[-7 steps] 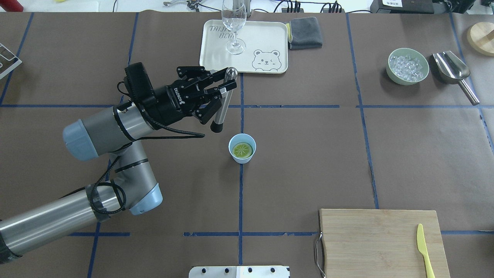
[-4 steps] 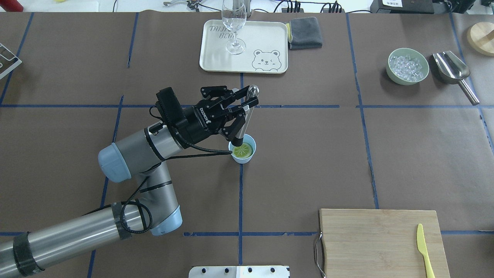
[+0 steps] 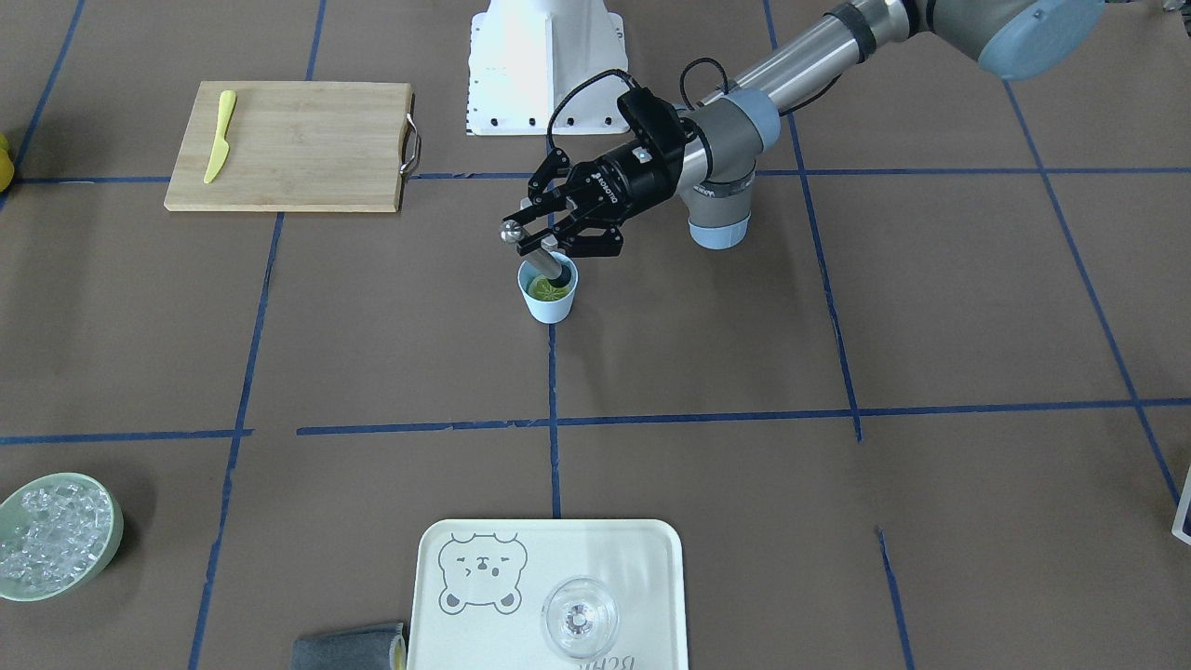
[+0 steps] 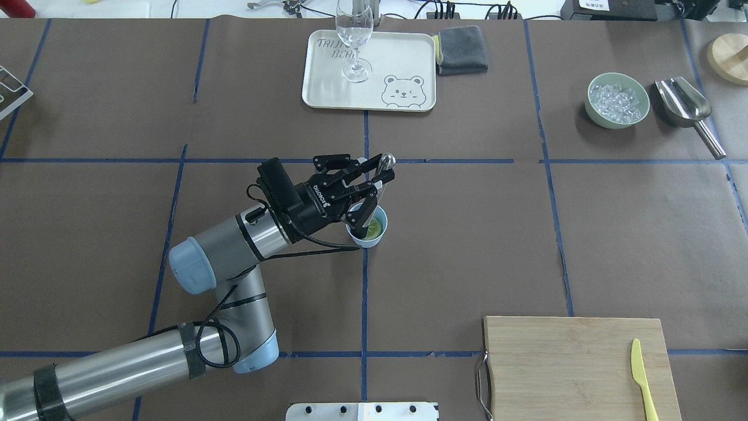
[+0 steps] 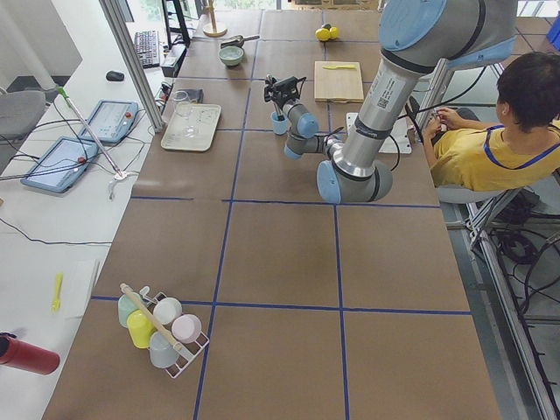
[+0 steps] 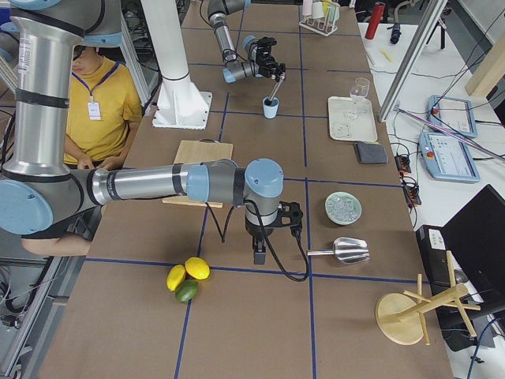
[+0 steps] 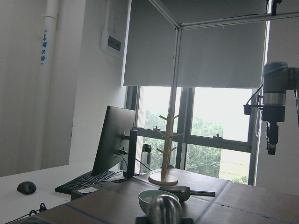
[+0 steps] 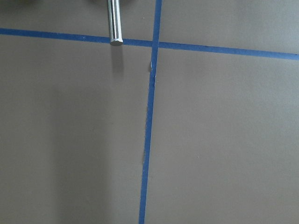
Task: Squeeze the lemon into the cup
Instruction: 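Press the muddler down onto the lemon inside the cup with the left gripper, then lift the muddler out of the cup and carry it back with the left gripper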
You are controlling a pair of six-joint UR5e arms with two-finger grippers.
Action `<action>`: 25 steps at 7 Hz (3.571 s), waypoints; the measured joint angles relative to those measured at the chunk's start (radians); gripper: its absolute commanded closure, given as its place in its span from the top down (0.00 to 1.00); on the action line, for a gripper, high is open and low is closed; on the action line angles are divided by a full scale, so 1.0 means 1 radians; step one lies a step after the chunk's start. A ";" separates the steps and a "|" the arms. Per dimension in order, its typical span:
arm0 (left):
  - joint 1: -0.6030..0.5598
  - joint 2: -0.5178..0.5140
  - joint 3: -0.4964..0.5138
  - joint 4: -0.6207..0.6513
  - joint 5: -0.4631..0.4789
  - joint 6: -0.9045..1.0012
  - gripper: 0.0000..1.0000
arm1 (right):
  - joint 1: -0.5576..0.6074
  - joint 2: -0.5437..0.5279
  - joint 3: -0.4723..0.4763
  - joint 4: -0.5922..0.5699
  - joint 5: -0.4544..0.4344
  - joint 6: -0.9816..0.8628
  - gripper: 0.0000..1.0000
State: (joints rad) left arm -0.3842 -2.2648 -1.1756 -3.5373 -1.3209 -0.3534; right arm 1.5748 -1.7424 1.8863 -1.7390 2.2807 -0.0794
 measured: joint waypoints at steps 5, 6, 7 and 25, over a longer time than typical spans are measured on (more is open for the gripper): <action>0.010 0.000 -0.020 0.009 0.030 0.001 0.00 | 0.005 0.001 0.000 0.001 0.000 0.001 1.00; -0.004 0.000 -0.051 0.011 0.029 -0.018 0.00 | 0.005 0.001 0.000 0.001 0.000 0.001 1.00; -0.019 0.000 -0.084 0.021 0.027 -0.058 0.00 | 0.005 0.001 0.000 0.001 0.000 0.001 1.00; -0.365 0.460 -0.562 1.729 -0.289 -0.458 0.00 | 0.005 0.004 -0.013 0.003 0.003 -0.003 1.00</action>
State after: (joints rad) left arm -0.7494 -1.8046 -1.7377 -1.8081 -1.6096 -0.8113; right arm 1.5800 -1.7384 1.8738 -1.7365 2.2837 -0.0828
